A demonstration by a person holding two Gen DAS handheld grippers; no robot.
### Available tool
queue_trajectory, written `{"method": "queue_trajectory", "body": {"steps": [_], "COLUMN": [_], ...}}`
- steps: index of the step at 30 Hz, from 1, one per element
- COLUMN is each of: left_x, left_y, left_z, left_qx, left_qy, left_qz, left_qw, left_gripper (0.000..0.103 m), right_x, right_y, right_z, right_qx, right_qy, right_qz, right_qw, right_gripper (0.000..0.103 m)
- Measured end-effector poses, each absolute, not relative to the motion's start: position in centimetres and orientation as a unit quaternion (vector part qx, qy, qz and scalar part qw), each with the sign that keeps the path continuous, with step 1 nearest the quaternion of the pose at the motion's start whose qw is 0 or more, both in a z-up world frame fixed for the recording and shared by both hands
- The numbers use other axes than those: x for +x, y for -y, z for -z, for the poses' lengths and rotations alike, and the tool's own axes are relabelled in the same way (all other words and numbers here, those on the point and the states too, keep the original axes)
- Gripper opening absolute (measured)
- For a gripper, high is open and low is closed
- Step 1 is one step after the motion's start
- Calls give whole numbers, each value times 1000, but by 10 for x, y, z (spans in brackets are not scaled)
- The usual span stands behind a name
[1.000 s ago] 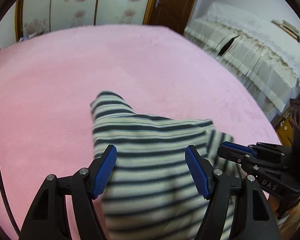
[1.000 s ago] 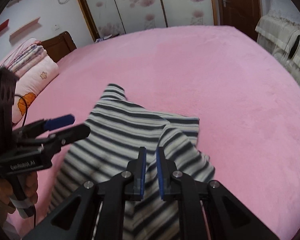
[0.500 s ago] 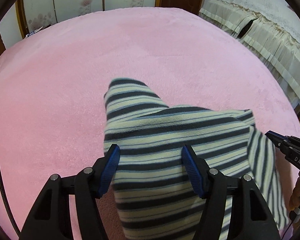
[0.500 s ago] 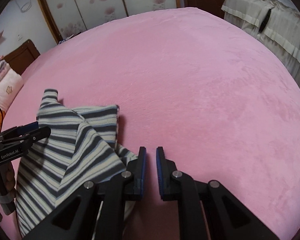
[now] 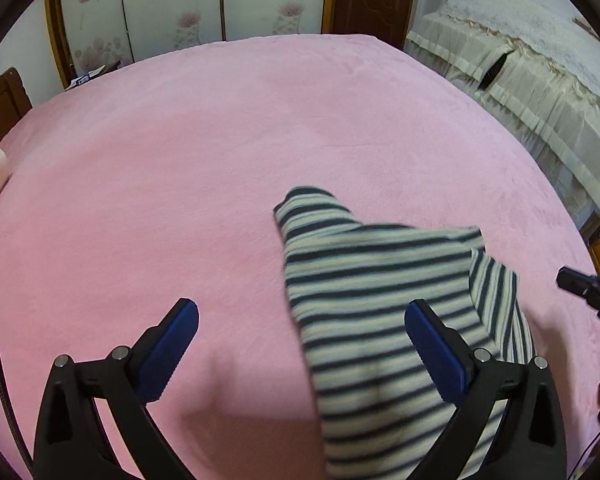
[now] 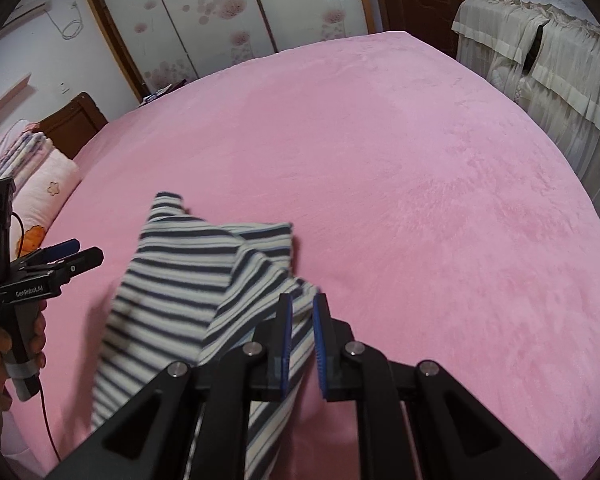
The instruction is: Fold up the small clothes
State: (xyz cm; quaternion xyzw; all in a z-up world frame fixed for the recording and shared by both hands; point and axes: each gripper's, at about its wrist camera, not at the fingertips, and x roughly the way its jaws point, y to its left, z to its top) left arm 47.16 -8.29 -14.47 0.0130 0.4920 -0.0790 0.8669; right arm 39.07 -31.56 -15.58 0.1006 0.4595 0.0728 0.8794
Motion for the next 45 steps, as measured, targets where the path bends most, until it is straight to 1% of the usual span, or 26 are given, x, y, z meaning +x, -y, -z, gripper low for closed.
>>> {"method": "queue_trajectory", "body": {"steps": [2,3,4,6,7,9,14,17,24,27,31,37,45], "left_x": [462,456,450,439,435,430,426,427,438,442,451,466,490], "left_y": [83,83,84,77,75,71,62,64,68,65,62,71,89], "left_z": [135,133,129,124,122,118,124,141,202,227,256,272,275], "left_qx": [32,43,56,61,52,20,-56,-76,-138,-177,-239,-267,-250], "left_qy": [-492,-492,-492,-493,-496,-507,-538,-554,-577,-577,-577,-550,-543], "left_qz": [89,96,106,114,121,136,172,189,224,240,261,305,331], "left_qw": [865,864,862,861,858,851,823,807,774,761,736,730,730], "left_gripper": [102,102,102,102,102,102,102,102,102,102,102,102,102], "right_x": [382,375,370,360,357,353,352,356,375,383,392,411,438], "right_y": [314,312,312,310,311,310,311,315,332,343,352,342,311], "right_z": [146,139,134,122,118,113,116,133,202,232,253,265,271], "right_qx": [98,95,90,83,84,86,113,157,249,295,342,344,314], "right_qy": [-459,-454,-448,-440,-441,-447,-469,-488,-530,-537,-529,-517,-520], "right_qz": [-77,-80,-82,-88,-92,-99,-131,-150,-163,-170,-195,-239,-288], "right_qw": [879,882,886,890,889,885,866,846,794,772,751,746,741], "right_gripper": [22,34,43,53,61,71,72,72,72,72,73,74,76]}}
